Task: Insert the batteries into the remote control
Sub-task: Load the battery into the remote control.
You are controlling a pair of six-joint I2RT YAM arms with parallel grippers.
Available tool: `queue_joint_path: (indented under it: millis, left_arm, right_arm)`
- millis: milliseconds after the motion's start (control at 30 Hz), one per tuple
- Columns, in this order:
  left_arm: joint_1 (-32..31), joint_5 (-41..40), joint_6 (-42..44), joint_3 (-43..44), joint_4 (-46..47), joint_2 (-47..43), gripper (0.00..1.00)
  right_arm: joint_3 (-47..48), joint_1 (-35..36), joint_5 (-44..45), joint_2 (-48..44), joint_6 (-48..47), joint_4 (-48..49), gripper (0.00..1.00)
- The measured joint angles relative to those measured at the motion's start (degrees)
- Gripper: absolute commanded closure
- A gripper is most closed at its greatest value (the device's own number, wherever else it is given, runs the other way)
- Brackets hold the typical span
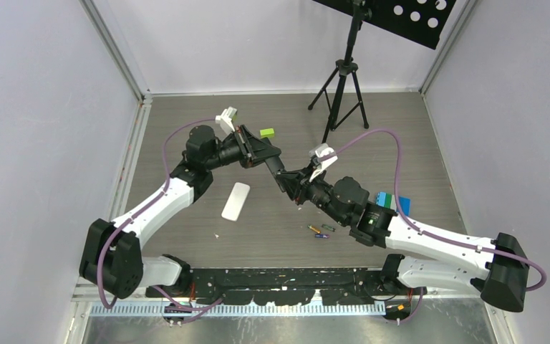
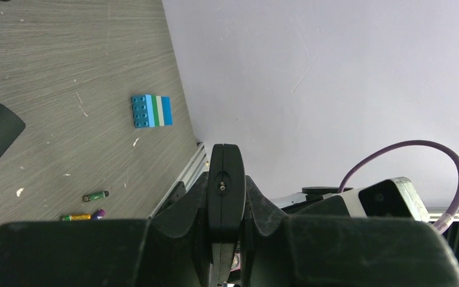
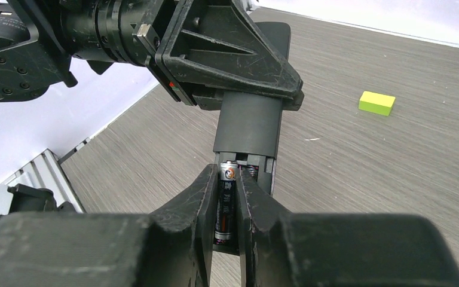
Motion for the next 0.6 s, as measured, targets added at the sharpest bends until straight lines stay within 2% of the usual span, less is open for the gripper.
queue_joint_path:
  millis: [200, 600]
  left_arm:
    - [0.4, 0.3, 1.4, -0.9, 0.1, 0.0, 1.00]
    - [0.9, 0.3, 1.3, -4.4, 2.9, 0.0, 1.00]
  right_arm:
    - [0.7, -0.2, 0.0, 1.9, 3.1, 0.0, 0.73]
    - [4.2, -0.6, -1.3, 3.4, 6.1, -7.4, 0.65]
